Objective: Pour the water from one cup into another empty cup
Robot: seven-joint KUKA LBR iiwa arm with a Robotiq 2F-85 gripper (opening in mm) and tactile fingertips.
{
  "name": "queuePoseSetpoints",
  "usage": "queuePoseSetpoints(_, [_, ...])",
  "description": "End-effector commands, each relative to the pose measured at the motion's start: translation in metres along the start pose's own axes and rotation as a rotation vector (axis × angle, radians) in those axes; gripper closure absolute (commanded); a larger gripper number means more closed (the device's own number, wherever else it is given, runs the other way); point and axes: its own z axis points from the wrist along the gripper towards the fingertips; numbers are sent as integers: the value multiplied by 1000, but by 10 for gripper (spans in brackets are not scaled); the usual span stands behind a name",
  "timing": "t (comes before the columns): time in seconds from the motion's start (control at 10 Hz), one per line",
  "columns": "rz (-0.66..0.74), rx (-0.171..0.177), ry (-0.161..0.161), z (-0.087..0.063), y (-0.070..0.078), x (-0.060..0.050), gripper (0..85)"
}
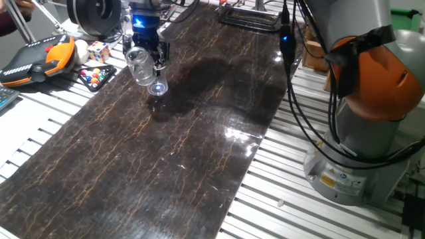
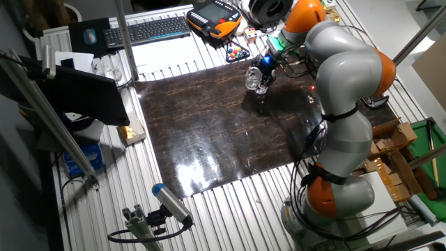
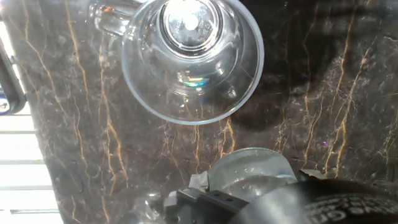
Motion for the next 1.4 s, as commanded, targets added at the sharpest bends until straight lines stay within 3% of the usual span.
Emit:
queuePoseSetpoints(0.0, [4,-2,-5,-6,2,-3,843])
queuePoseSetpoints(0.7, [96,-55,-68,-45,2,-24,843])
queuePoseSetpoints(1.3, [117,-61,-113,-66,2,-45,843])
